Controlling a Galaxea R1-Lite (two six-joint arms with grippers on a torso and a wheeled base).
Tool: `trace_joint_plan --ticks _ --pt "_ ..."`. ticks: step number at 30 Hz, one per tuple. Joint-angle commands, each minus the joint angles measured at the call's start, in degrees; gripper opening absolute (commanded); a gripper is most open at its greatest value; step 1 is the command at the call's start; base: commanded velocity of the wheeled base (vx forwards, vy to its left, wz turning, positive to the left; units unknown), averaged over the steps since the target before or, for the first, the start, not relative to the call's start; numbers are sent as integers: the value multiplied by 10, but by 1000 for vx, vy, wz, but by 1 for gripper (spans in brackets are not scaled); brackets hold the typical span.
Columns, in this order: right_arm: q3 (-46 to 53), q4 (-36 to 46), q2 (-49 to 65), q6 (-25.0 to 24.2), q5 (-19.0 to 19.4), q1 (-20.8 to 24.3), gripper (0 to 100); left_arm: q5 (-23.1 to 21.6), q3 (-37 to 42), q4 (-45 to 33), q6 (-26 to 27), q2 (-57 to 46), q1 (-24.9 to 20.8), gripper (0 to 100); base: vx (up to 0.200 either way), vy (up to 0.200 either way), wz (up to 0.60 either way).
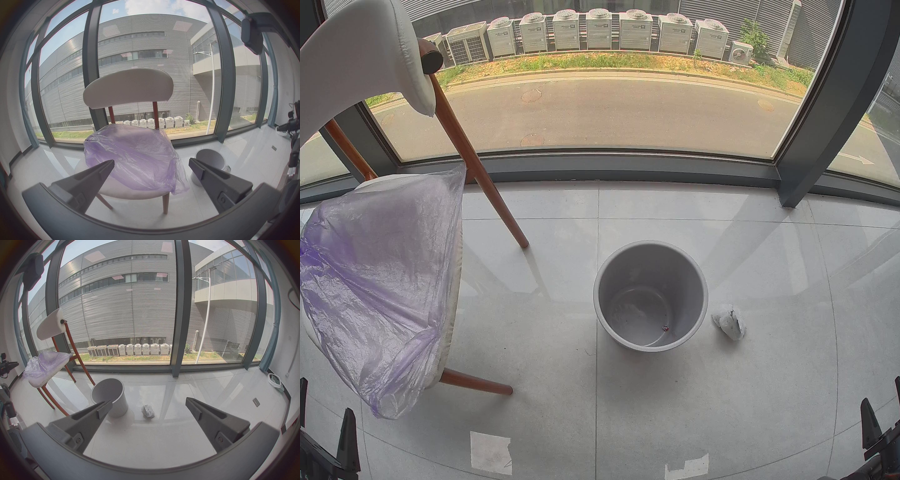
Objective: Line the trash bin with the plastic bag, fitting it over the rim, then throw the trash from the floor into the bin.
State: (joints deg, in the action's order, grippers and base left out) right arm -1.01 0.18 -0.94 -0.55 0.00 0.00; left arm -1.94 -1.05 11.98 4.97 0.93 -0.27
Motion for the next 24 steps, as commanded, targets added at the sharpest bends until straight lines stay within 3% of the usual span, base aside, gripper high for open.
trace_joint_plan --ticks 1,6,8,12,15,16,24 --pt "10 0 7 -1 0 0 100 -3 -30 -23 11 3 -2 100 0 0 0" --pt "10 0 7 -1 0 0 100 -25 -96 -64 7 70 -18 100 0 0 0" --pt "10 0 7 -1 0 0 100 -70 -158 -69 5 165 -54 100 0 0 0" --pt "10 0 7 -1 0 0 100 -98 -226 -68 2 280 -96 100 0 0 0" --pt "10 -1 7 -1 0 0 100 -108 -243 -65 -12 320 -111 100 0 0 0" --pt "10 -1 7 -1 0 0 100 -124 -272 -60 -57 373 -130 100 0 0 0" --pt "10 -1 7 -1 0 0 100 -133 -321 -16 -69 543 -153 100 0 0 0"
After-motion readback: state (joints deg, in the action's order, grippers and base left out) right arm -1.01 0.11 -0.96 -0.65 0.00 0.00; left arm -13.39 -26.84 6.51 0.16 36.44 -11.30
